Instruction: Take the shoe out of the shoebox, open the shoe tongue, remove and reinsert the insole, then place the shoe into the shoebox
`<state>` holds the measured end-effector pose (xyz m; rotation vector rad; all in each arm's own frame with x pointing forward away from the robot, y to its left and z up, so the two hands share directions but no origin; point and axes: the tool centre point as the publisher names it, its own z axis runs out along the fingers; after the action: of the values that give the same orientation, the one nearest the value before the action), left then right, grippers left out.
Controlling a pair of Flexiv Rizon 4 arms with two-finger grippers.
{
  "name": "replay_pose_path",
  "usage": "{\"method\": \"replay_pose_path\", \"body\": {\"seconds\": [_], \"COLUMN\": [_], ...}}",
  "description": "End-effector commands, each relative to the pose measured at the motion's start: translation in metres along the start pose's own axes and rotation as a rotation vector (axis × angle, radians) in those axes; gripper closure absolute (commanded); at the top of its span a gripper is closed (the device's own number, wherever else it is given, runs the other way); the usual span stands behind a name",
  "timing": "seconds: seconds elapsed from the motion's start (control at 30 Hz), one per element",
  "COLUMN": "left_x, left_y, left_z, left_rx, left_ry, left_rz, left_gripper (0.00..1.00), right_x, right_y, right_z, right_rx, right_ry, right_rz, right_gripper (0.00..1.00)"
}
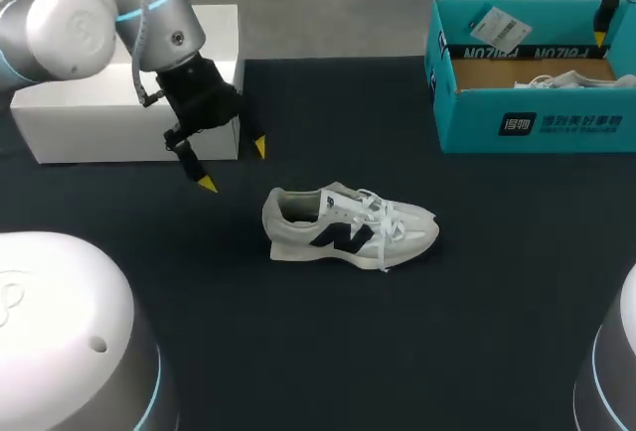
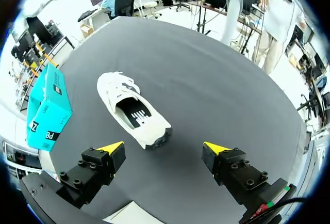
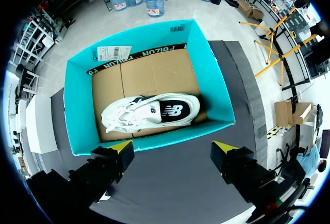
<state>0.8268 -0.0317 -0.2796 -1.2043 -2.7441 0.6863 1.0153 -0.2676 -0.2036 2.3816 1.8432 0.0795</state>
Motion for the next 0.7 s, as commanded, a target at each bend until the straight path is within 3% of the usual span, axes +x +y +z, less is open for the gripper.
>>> {"method": "replay_pose_path", "body": {"seconds": [0.03, 0.23, 0.37, 0.7], "left_x": [0.014, 0.021, 0.024, 0.024], "left_y": [0.002, 0.007, 0.009, 0.009], "left_z": [0.001, -0.002, -0.005, -0.005], "left_rx": [0.339, 0.457, 0.516, 0.516], "left_ry": [-0.294, -0.463, -0.505, -0.505], "left_rz": [-0.324, -0.466, -0.508, -0.508], "left_gripper": [0.00, 0.00, 0.00, 0.00], "right_x": [0.000, 0.000, 0.000, 0.000], "right_y": [-0.001, -0.001, -0.001, -0.001], "right_z": [0.000, 0.000, 0.000, 0.000], "right_rx": [-0.001, -0.001, -0.001, -0.001], "right_ry": [0.000, 0.000, 0.000, 0.000], "right_rz": [0.001, 0.001, 0.001, 0.001], "right_gripper": [0.00, 0.00, 0.00, 0.00]}}
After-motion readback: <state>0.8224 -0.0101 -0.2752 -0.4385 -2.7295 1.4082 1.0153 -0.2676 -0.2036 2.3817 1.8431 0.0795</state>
